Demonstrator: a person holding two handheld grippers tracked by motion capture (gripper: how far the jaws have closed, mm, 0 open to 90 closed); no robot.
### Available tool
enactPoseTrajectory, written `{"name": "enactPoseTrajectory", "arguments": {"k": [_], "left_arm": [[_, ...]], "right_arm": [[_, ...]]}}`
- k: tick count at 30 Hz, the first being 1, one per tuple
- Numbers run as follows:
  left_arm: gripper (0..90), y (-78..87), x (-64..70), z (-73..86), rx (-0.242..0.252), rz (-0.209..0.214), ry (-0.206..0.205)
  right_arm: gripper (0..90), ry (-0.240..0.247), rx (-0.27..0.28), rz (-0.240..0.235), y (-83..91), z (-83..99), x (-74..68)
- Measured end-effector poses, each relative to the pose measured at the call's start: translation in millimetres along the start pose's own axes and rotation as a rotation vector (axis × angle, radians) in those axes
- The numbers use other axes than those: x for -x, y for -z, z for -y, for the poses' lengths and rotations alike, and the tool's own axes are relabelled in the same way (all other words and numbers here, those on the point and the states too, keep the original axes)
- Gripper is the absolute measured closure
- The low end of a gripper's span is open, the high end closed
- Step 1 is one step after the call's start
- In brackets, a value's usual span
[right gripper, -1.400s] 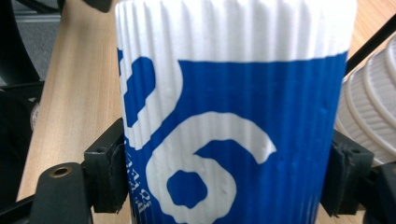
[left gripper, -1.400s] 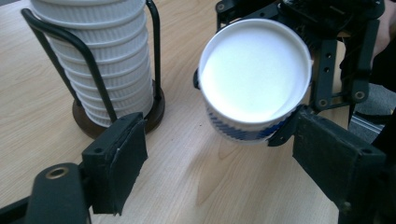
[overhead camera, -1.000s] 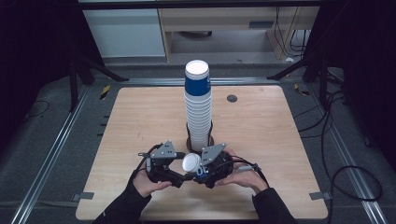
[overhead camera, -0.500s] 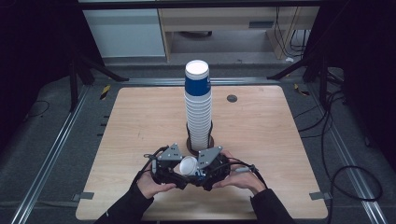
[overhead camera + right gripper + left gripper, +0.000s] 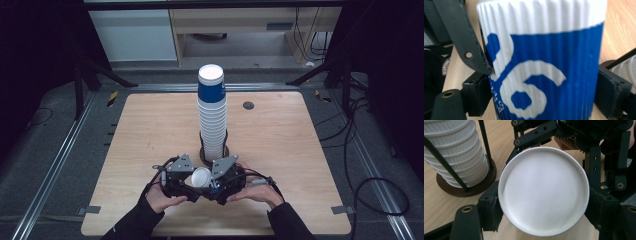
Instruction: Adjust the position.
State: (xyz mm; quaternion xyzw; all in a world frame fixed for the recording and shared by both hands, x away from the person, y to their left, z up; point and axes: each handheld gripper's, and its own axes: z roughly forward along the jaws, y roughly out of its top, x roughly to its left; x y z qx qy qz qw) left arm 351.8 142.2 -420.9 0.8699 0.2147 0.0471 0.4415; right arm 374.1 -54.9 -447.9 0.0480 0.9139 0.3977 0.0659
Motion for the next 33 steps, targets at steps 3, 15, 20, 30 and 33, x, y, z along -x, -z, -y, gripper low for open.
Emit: {"name": "enactPoseTrajectory", "arguments": {"k": [3, 15, 20, 30, 33], "left_arm": [[26.0, 1.2, -1.0, 0.2, 0.005, 0.000, 0.004], [26.0, 25.1, -16.2, 0.4, 0.083, -0.033, 0.038], [26.0, 34.3, -26.8, 4.2, 0.126, -0.045, 0.067], [26.1, 41.5, -34.4, 8.0, 0.198, -0.030, 0.084], [26.1, 40.9, -31.5, 6.9, 0.220, -0.005, 0.075]], "right_arm": [[11.7, -0.002, 0.001, 0.005, 0.6, 0.5, 1.1], [7.6, -0.084, 0.110, 0.058, 24.9, 2.9, 11.5], [7.5, -0.122, 0.154, 0.078, 35.2, 7.8, 17.2], [7.4, -0.173, 0.217, 0.063, 39.6, 15.5, 23.1], [7.2, -0.184, 0.236, 0.048, 38.9, 16.5, 23.4]]}}
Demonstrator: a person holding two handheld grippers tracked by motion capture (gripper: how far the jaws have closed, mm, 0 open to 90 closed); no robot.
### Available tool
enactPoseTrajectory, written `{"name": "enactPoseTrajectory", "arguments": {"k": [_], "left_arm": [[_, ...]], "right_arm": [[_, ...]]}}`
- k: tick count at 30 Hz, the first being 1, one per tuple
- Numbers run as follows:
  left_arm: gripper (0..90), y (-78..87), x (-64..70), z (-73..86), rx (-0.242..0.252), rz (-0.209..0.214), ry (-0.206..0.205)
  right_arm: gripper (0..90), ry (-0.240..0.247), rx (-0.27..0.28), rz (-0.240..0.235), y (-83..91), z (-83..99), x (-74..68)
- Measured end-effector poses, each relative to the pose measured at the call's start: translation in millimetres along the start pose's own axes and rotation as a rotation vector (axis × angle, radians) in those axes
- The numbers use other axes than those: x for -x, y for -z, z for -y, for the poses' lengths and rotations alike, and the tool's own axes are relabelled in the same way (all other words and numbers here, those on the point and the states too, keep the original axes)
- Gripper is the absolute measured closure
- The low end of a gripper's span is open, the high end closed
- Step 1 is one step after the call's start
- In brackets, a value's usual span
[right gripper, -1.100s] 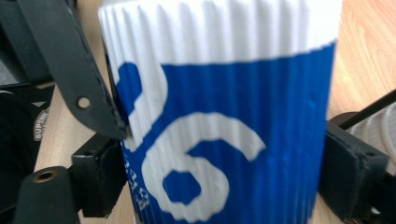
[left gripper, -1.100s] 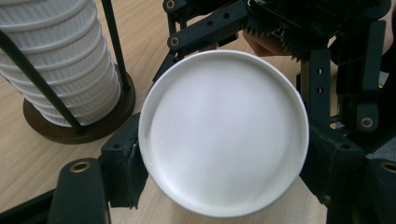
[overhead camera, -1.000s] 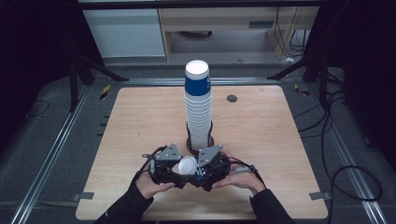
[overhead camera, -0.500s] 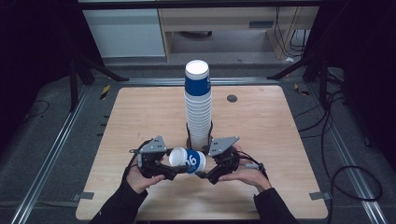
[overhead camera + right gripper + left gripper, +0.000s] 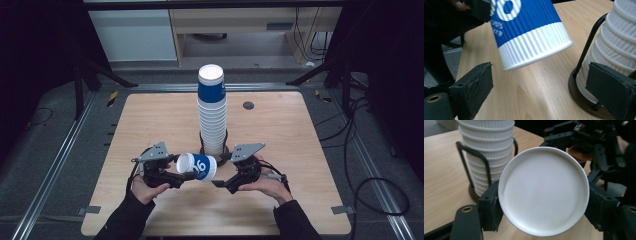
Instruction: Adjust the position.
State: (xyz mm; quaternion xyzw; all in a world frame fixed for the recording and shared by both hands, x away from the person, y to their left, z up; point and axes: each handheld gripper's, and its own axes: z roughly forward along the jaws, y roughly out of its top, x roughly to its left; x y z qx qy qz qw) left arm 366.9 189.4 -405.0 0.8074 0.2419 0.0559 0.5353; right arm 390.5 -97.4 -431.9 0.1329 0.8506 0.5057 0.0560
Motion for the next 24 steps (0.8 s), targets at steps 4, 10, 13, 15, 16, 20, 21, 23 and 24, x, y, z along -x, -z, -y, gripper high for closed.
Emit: {"name": "enactPoseTrajectory", "arguments": {"k": [4, 10, 13, 15, 16, 20, 21, 23, 24], "left_arm": [[26.1, -1.1, 4.7, -1.7, 0.022, 0.044, -0.001], [26.2, -3.4, 10.1, -2.5, 0.045, 0.093, -0.001], [26.2, -4.2, 12.8, -3.0, 0.048, 0.105, -0.013], [26.2, -4.5, 14.1, -3.2, 0.052, 0.119, -0.014], [26.2, -4.9, 14.8, -3.2, 0.053, 0.121, -0.016], [26.2, -7.0, 17.1, -3.3, 0.044, 0.134, -0.029], [26.2, -7.7, 17.9, -3.2, 0.041, 0.133, -0.033], [26.2, -8.3, 17.9, -2.9, 0.034, 0.133, -0.039], [26.2, -8.3, 17.5, -2.8, 0.035, 0.134, -0.036]], "right_arm": [[6.7, -0.007, 0.026, -0.034, -1.4, 0.1, -1.0], [6.7, -0.004, 0.051, -0.078, -4.1, -0.9, -4.4], [6.7, -0.002, 0.065, -0.101, -5.1, -1.7, -5.6], [6.8, -0.003, 0.075, -0.117, -6.0, -2.1, -6.4], [7.1, -0.004, 0.081, -0.134, -7.3, -2.3, -7.4], [8.2, 0.000, 0.076, -0.154, -10.6, -2.3, -9.2], [9.1, 0.003, 0.076, -0.156, -11.5, -2.3, -9.6], [12.2, 0.003, 0.077, -0.169, -11.9, -1.9, -9.8], [12.6, 0.010, 0.075, -0.165, -11.5, -1.8, -10.0]]}}
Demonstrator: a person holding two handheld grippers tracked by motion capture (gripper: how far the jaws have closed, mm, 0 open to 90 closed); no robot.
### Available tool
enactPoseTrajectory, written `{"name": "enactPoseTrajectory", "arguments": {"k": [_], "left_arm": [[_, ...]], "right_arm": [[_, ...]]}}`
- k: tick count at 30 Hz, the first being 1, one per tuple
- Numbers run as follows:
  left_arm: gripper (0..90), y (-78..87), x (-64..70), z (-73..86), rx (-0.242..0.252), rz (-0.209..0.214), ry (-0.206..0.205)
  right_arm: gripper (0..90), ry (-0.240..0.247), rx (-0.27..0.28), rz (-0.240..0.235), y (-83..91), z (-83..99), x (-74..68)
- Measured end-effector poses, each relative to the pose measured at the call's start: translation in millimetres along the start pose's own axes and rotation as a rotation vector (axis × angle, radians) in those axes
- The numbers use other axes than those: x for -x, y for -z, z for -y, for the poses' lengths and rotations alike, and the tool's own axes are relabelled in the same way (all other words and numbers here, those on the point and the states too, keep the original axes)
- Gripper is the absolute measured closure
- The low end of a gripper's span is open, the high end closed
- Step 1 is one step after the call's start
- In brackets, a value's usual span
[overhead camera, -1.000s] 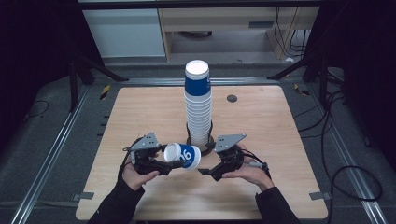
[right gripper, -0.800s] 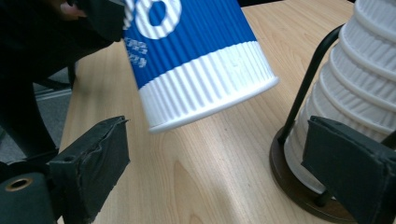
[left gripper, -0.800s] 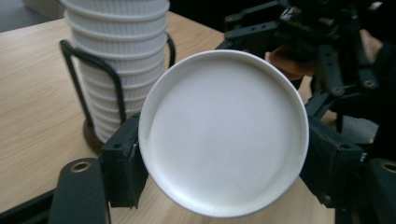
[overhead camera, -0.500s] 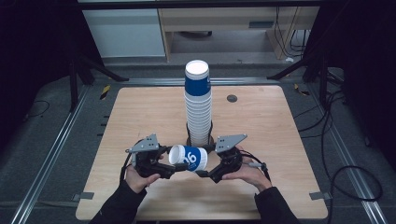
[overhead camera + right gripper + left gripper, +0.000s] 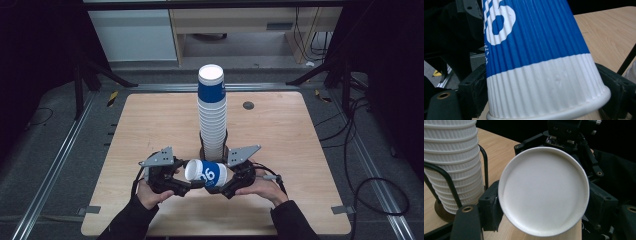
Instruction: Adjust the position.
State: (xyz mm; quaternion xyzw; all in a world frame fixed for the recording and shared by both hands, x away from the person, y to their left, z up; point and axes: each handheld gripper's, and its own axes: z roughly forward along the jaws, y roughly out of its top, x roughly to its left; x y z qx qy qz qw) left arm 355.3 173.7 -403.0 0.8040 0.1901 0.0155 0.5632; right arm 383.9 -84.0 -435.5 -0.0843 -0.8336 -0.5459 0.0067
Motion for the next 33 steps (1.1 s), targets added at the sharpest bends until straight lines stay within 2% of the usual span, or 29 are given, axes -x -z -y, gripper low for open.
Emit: {"name": "enactPoseTrajectory", "arguments": {"k": [9, 14, 17, 20, 26, 33], "left_arm": [[26.0, -0.3, -2.1, 0.0, -0.005, 0.014, 0.019], [22.7, 1.1, -2.0, -0.8, -0.002, 0.004, 0.014], [20.5, 5.2, -2.3, -2.9, -0.003, -0.006, 0.008], [18.9, 11.0, -3.8, -5.2, -0.010, -0.008, 0.007], [17.1, 12.1, -9.0, -3.6, -0.086, -0.011, 0.002], [15.4, -0.1, -10.5, 2.4, -0.198, -0.003, -0.005]], "right_arm": [[14.8, 0.002, 0.011, -0.008, 0.8, 2.3, 0.8], [15.3, -0.008, 0.015, -0.017, 2.1, 3.4, 1.8], [15.3, 0.000, 0.007, -0.006, 4.2, 3.3, 2.4], [15.3, 0.013, -0.004, 0.024, 9.8, 3.2, 4.0], [15.2, 0.047, -0.044, 0.078, 17.9, 3.5, 6.5], [15.1, 0.086, -0.128, 0.095, 10.6, 6.3, 4.4]]}}
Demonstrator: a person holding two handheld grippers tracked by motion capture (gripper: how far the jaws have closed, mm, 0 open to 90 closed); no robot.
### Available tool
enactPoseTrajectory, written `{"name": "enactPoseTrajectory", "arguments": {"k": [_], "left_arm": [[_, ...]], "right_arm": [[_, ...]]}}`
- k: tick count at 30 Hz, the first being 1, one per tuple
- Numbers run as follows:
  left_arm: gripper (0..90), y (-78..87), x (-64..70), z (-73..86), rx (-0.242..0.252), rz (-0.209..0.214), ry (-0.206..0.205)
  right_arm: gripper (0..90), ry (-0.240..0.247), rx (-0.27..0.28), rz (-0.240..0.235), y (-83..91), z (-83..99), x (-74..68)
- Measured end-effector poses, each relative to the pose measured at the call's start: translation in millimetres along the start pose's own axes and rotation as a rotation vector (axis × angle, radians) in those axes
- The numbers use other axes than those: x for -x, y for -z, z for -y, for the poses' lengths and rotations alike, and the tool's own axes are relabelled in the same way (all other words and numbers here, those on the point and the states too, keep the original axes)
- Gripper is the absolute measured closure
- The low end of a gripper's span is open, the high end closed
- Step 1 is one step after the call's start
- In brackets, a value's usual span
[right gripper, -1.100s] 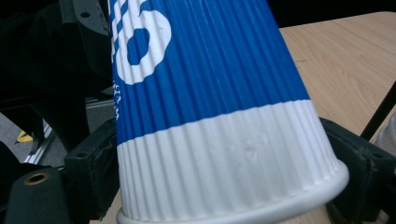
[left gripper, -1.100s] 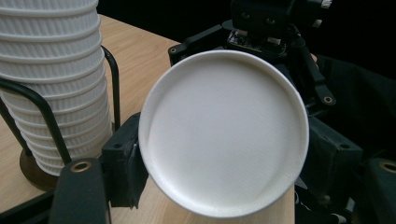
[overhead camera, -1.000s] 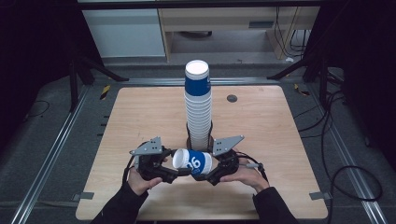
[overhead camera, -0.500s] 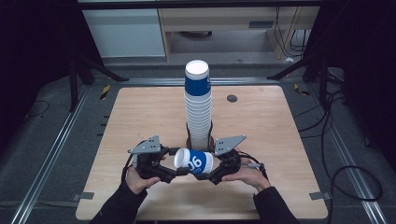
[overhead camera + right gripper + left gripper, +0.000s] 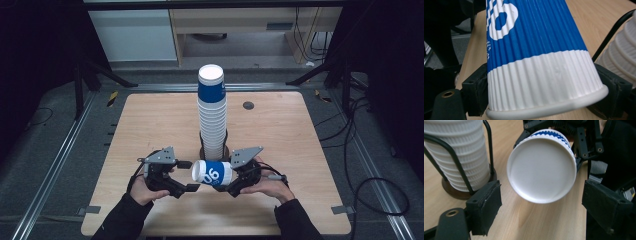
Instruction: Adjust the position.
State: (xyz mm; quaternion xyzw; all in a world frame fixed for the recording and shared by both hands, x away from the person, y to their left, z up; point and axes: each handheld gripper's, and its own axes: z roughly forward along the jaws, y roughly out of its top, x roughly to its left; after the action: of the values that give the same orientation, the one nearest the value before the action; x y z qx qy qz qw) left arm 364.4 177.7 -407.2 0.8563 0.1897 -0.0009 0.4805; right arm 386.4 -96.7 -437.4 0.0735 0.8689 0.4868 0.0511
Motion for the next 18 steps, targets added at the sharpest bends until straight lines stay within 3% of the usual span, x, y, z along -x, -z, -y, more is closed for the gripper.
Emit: {"name": "enactPoseTrajectory", "arguments": {"k": [4, 11, 18], "left_arm": [[14.6, -9.5, 1.8, 1.3, -0.059, 0.002, -0.015], [17.7, -22.6, 3.7, 4.3, -0.119, 0.016, -0.027], [24.2, -28.9, 3.2, 7.6, -0.160, 0.031, -0.023]], "right_arm": [[15.1, 0.025, -0.043, -0.007, -7.2, 0.0, -3.4], [15.1, 0.072, -0.109, -0.036, -20.8, 0.2, -10.7], [15.1, 0.091, -0.141, -0.052, -26.7, 0.5, -14.0]]}}
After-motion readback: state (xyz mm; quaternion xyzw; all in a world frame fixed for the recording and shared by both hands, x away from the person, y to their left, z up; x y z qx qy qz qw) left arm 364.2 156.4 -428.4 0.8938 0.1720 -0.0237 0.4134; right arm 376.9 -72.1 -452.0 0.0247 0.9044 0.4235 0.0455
